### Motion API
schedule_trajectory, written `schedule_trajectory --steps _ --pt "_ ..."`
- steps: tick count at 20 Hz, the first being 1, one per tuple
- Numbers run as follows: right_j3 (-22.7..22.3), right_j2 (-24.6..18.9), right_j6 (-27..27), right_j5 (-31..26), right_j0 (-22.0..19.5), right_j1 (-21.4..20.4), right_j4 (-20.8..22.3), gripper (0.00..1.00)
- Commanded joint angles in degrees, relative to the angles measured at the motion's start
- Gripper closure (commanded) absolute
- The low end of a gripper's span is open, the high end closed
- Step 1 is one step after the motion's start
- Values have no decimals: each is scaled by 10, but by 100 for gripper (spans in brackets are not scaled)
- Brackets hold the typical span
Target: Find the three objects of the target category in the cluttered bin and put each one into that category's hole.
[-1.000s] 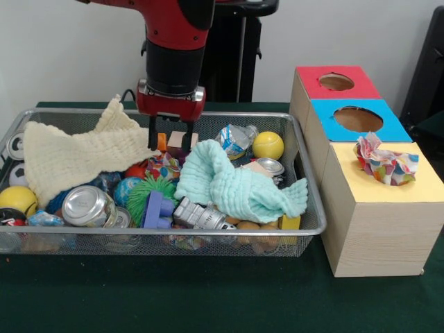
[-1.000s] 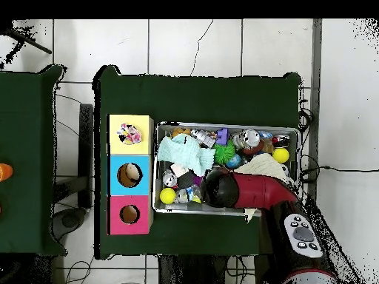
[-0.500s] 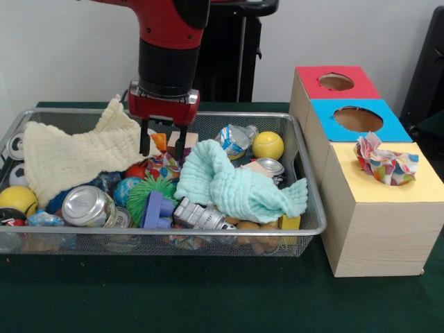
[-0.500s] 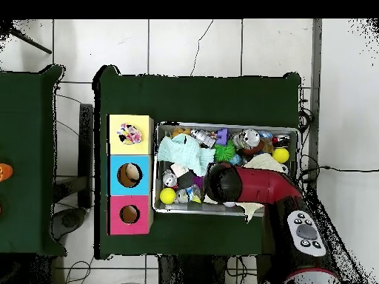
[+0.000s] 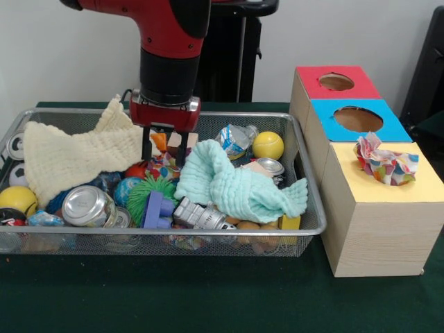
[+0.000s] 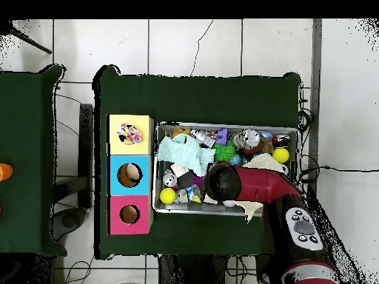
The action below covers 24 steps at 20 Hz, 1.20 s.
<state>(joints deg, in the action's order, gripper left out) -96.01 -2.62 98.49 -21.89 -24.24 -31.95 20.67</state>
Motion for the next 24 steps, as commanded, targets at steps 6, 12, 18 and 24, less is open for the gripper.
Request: schedule_trajectory --steps 6,12,18,24 --pt "41 -36 31 49 0 65 21 0" --pt "44 -33 30 43 2 72 18 0" --pt "46 -30 29 36 7 67 17 0" --pt "39 -27 19 5 10 41 14 0"
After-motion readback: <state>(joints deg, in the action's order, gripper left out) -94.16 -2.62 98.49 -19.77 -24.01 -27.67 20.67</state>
